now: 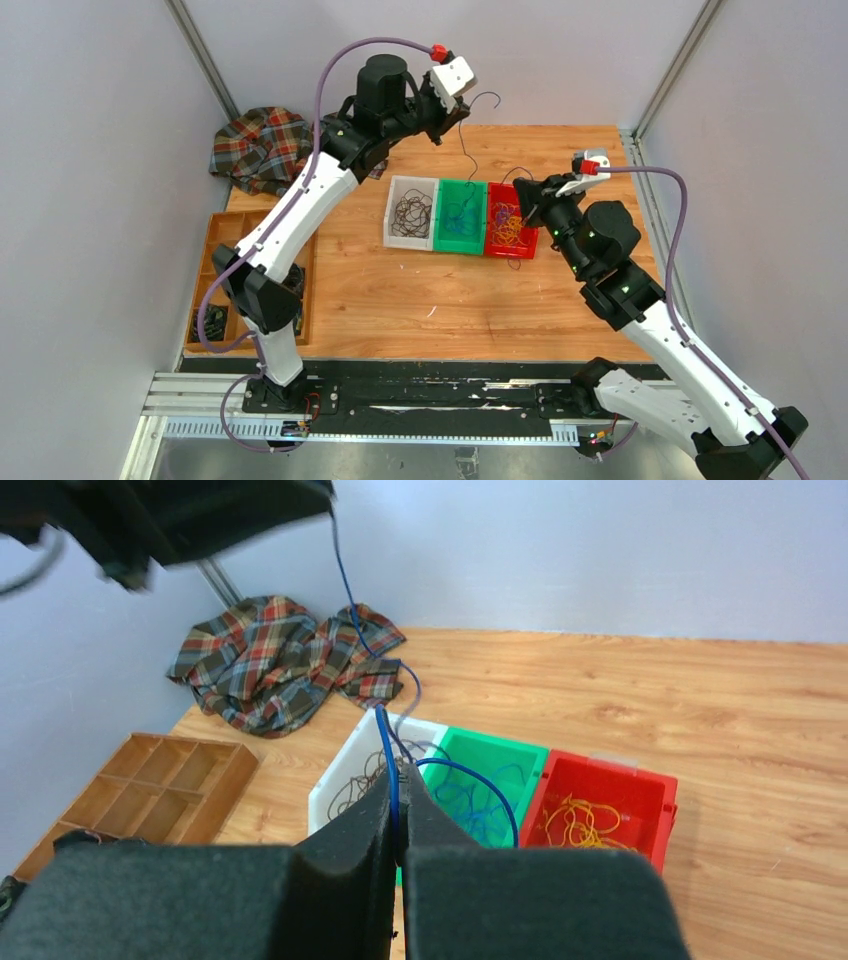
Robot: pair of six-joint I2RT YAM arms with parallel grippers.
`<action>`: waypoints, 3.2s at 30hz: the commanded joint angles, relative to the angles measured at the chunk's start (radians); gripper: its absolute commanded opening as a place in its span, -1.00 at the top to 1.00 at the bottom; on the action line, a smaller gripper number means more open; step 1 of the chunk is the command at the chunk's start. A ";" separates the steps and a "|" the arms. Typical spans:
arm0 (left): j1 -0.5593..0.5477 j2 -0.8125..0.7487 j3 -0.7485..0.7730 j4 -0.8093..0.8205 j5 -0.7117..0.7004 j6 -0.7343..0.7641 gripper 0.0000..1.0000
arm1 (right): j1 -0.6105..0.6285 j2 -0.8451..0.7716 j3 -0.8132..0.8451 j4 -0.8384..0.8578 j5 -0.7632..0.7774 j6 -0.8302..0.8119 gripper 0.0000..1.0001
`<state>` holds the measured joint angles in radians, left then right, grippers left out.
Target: Untangle the cables
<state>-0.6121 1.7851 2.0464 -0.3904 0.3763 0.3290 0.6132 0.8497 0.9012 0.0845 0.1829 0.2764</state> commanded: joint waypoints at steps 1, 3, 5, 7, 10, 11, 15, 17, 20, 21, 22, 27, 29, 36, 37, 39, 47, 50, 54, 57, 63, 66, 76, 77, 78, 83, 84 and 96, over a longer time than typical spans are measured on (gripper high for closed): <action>-0.008 0.018 -0.008 0.047 -0.016 0.022 0.99 | -0.026 -0.016 0.066 -0.016 0.000 -0.056 0.99; -0.008 0.023 -0.030 0.051 -0.020 0.035 0.99 | -0.029 -0.022 0.075 -0.023 0.007 -0.063 0.99; -0.008 0.024 -0.059 0.062 -0.023 0.056 0.99 | -0.032 -0.029 0.080 -0.025 0.008 -0.070 0.99; -0.008 0.027 -0.086 0.068 -0.038 0.076 0.99 | -0.034 -0.033 0.088 -0.026 0.012 -0.081 0.99; -0.008 0.043 -0.114 0.069 -0.069 0.077 0.99 | -0.036 -0.033 0.104 -0.028 0.021 -0.099 0.99; -0.008 0.049 -0.122 0.064 -0.073 0.077 0.99 | -0.036 -0.031 0.110 -0.029 0.028 -0.105 0.99; -0.012 0.077 -0.147 0.048 -0.095 0.092 0.99 | -0.040 -0.018 0.143 -0.040 0.050 -0.134 0.99; -0.015 0.093 -0.159 0.038 -0.106 0.104 0.99 | -0.042 -0.011 0.158 -0.042 0.065 -0.151 0.99; -0.023 0.116 -0.193 0.046 -0.134 0.121 0.99 | -0.048 0.000 0.170 -0.046 0.083 -0.166 0.99; -0.028 0.123 -0.206 0.051 -0.143 0.133 0.99 | -0.052 0.003 0.171 -0.045 0.084 -0.168 0.99; -0.033 0.134 -0.217 0.053 -0.154 0.141 0.99 | -0.054 0.008 0.172 -0.045 0.086 -0.169 0.99; -0.057 0.201 -0.239 0.018 -0.226 0.166 0.99 | -0.068 0.029 0.183 -0.046 0.100 -0.183 0.99; -0.064 0.231 -0.243 -0.004 -0.248 0.179 0.99 | -0.075 0.038 0.187 -0.047 0.107 -0.193 0.99; -0.095 0.314 -0.324 0.038 -0.400 0.310 0.99 | -0.106 0.067 0.192 -0.061 0.101 -0.178 0.99; -0.097 0.321 -0.340 0.053 -0.407 0.325 0.99 | -0.108 0.068 0.194 -0.062 0.100 -0.178 0.99; -0.098 0.334 -0.357 0.072 -0.411 0.330 0.99 | -0.111 0.071 0.193 -0.069 0.099 -0.180 0.99; -0.099 0.385 -0.285 -0.007 -0.366 0.277 0.89 | -0.116 -0.025 0.168 -0.163 0.127 -0.169 0.99; -0.098 0.371 -0.213 -0.125 -0.279 0.246 0.21 | -0.116 -0.106 0.122 -0.212 0.141 -0.162 0.99; -0.098 0.315 -0.169 -0.234 -0.215 0.215 -0.64 | -0.116 -0.172 0.100 -0.271 0.158 -0.162 0.99; -0.098 0.266 -0.130 -0.301 -0.200 0.210 -0.96 | -0.117 -0.182 0.104 -0.294 0.164 -0.164 0.99; -0.092 0.180 0.079 -0.520 -0.269 0.112 -0.96 | -0.117 -0.094 0.151 -0.266 0.116 -0.149 0.99; -0.076 0.130 0.132 -0.572 -0.352 0.086 -0.96 | -0.118 0.000 0.203 -0.241 0.076 -0.146 0.99; 0.242 -0.046 0.070 -0.625 -0.259 -0.121 -0.96 | -0.119 0.348 0.390 -0.148 -0.018 -0.190 0.99; 0.275 -0.060 0.052 -0.626 -0.253 -0.139 -0.96 | -0.119 0.380 0.402 -0.144 -0.022 -0.193 0.99; 0.316 -0.073 0.031 -0.625 -0.248 -0.155 -0.96 | -0.119 0.411 0.413 -0.139 -0.027 -0.196 0.99; 0.433 -0.125 -0.082 -0.614 -0.242 -0.189 -0.96 | -0.119 0.533 0.438 -0.105 -0.048 -0.225 0.99; 0.458 -0.133 -0.099 -0.609 -0.219 -0.205 -0.96 | -0.119 0.552 0.441 -0.102 -0.048 -0.230 0.99; 0.529 -0.168 -0.164 -0.599 -0.154 -0.227 -0.96 | -0.110 0.744 0.491 -0.094 -0.143 -0.199 0.99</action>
<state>-0.0818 1.6665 1.8908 -0.9970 0.1890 0.1192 0.5072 1.5513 1.3411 -0.0387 0.0963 0.0597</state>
